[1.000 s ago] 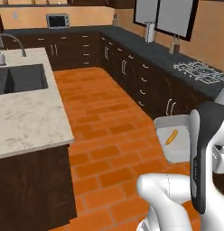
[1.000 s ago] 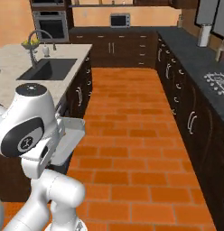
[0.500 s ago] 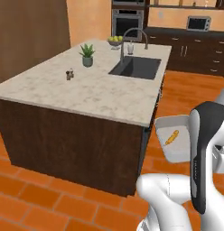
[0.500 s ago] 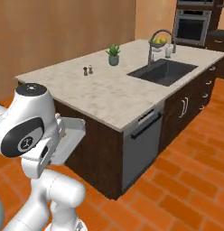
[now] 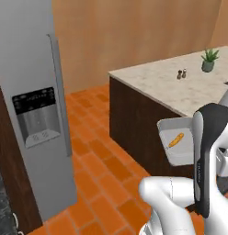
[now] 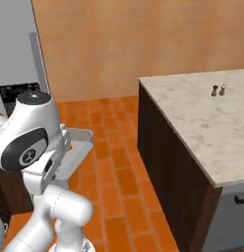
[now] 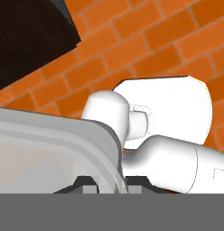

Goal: Take the meat container that has the shrimp and place it on the second highest rack of the freezer. Then take the vegetable container that has the lemon wedge and garlic and place it on the highest rack of the freezer.

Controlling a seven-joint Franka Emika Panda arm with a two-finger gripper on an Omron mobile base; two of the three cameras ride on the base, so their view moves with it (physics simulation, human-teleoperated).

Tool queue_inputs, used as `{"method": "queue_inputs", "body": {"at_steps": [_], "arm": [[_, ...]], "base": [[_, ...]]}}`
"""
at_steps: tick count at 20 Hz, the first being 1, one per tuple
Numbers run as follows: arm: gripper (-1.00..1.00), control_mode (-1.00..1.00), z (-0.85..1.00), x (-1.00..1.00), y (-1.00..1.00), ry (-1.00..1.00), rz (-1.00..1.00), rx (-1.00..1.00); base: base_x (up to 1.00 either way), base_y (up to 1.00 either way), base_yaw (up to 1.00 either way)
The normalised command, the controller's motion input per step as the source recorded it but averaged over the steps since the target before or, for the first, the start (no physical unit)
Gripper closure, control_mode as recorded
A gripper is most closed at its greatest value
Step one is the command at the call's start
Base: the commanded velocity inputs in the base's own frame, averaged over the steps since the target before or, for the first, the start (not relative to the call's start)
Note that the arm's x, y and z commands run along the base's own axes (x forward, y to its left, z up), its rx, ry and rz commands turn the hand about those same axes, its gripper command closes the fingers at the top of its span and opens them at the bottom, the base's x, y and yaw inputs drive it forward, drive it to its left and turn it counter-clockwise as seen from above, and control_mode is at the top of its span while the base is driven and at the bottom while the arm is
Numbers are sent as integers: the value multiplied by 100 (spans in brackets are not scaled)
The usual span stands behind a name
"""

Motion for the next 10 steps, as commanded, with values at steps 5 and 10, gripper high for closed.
{"method": "queue_inputs", "body": {"at_steps": [5, 10], "arm": [[100, 100, 0, 0, 0, 0, 0, 0], [100, 100, 0, 0, 0, 0, 0, 0]], "base": [[13, -21, 83], [67, -83, 44]]}}
